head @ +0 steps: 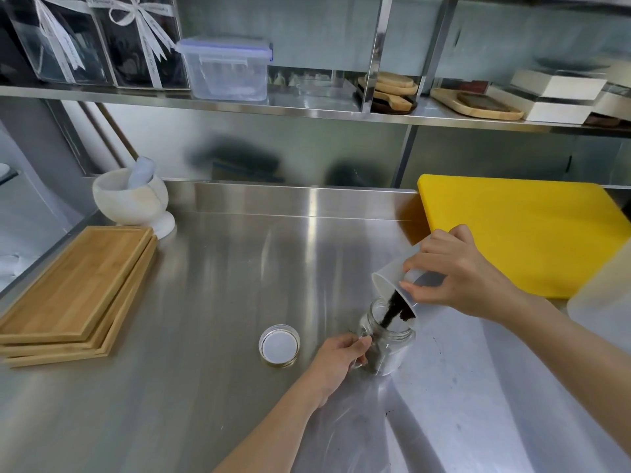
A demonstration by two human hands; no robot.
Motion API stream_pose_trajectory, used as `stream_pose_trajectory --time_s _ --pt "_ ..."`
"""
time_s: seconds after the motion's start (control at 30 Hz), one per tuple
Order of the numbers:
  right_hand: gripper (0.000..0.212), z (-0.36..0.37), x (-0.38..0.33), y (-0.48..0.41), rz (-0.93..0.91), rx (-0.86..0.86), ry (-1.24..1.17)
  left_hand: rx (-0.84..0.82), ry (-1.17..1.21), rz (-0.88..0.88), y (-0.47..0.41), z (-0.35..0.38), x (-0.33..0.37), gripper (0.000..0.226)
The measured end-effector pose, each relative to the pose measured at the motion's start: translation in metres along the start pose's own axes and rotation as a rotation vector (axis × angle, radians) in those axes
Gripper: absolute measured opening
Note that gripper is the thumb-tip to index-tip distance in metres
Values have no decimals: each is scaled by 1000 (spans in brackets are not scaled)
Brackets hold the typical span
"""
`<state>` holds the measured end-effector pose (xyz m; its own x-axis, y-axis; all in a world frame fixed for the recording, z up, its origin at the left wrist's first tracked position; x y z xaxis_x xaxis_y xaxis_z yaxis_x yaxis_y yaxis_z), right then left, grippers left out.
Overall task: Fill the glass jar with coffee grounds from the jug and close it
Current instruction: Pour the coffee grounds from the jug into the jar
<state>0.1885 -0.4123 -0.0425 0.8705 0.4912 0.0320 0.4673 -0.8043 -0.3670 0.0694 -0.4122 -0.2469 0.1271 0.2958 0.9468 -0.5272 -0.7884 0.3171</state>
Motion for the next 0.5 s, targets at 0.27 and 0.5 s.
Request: stream_pose_trajectory --time_s 0.27,0.5 --pt "33 -1 -2 1 -29 10 11 1 10 10 -1 0 0 41" --pt "33 -5 -4 1 -55 31 22 -9 12 22 -2 1 -1 40"
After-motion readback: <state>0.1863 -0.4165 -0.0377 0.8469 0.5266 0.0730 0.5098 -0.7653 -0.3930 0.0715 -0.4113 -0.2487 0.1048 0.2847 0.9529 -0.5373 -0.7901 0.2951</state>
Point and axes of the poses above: each hand's wrist, its own y-axis away from the middle knuckle, its own z-axis out of the palm, x = y × z, the point moved 8 cm from there along -y, towards the middle knuckle, and after that the axes turned 7 degrees about -x, right-handed, at the moved point
